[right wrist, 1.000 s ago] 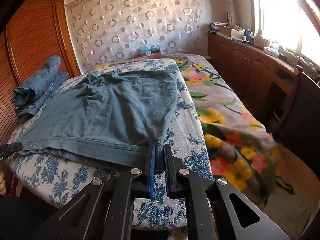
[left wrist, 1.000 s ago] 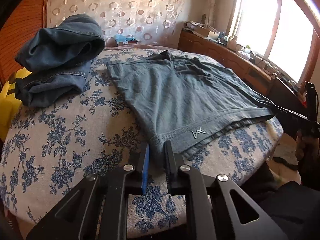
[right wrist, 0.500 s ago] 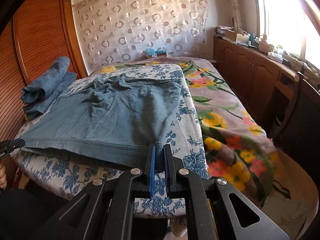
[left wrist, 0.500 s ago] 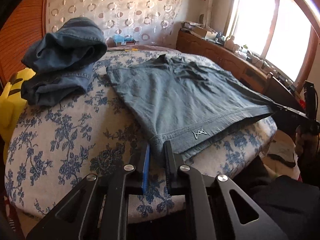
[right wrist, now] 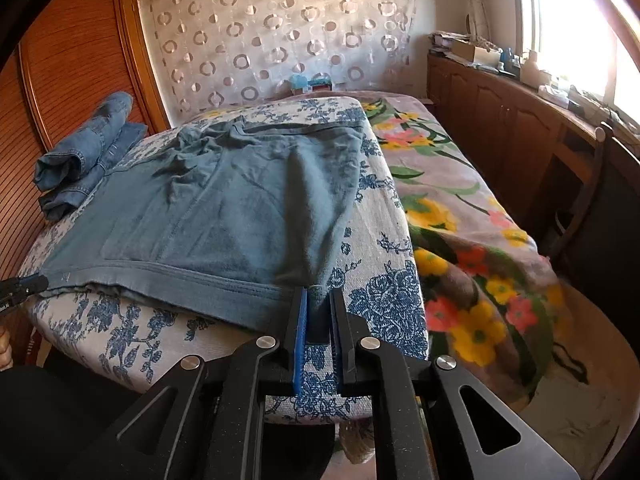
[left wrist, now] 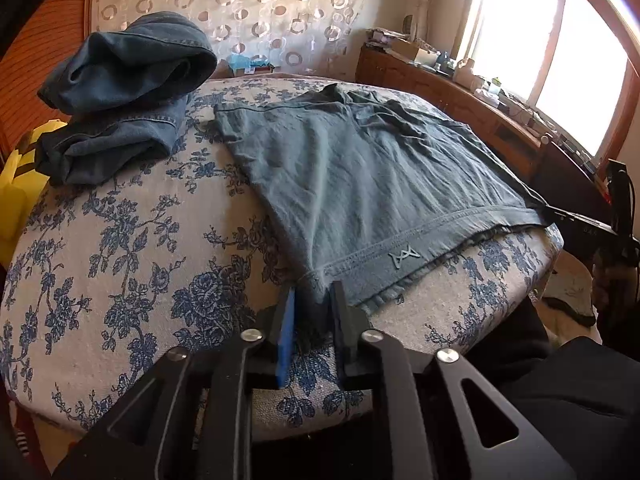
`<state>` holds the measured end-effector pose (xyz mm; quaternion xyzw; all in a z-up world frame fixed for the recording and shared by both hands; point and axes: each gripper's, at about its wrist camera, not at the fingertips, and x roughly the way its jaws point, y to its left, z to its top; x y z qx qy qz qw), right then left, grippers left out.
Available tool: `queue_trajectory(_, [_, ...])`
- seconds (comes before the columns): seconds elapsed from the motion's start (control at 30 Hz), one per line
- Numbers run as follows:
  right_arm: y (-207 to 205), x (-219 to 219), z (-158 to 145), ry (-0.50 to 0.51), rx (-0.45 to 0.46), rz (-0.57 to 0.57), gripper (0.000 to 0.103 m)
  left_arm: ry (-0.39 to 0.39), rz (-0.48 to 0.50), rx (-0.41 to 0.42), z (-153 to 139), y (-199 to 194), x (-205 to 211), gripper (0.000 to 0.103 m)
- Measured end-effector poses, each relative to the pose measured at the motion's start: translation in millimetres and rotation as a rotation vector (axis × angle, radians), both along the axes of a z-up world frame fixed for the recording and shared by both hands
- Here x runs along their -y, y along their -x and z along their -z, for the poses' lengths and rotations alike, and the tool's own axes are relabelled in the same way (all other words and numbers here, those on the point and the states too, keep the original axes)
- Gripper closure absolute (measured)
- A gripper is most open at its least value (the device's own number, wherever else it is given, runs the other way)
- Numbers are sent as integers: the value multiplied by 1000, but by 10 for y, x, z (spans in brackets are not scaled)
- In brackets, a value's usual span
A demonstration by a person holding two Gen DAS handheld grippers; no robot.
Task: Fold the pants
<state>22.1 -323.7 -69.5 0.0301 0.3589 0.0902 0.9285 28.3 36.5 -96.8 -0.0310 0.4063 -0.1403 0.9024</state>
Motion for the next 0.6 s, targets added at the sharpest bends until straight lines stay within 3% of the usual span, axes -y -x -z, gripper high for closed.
queue_trajectory(0.07, [-3,11,9,-9,2,4,92,2,-8,1,-2,3,-21,78])
queue_trajectory(0.2, [14,3,-53,-24,39,9,93,-20,-42,14,-30,11,-55,56])
queue_trajectory(0.27, [4,-31,-104,-29,61,4,94,-20,-50,19,-46,3,-79,55])
queue_trajectory(0.4, [4,-131,-205,-41,101,-25,95,-21,-80,36,-85,-23,-127,44])
queue_trajectory(0.5, [-10,-239,-280,-53,127,-56,95,-2,-90,44,-106,-61,-163,23])
queue_trajectory(0.6, [-51,-383,-329,-56,140,-99,95,0,-91,56,-145,-107,-165,22])
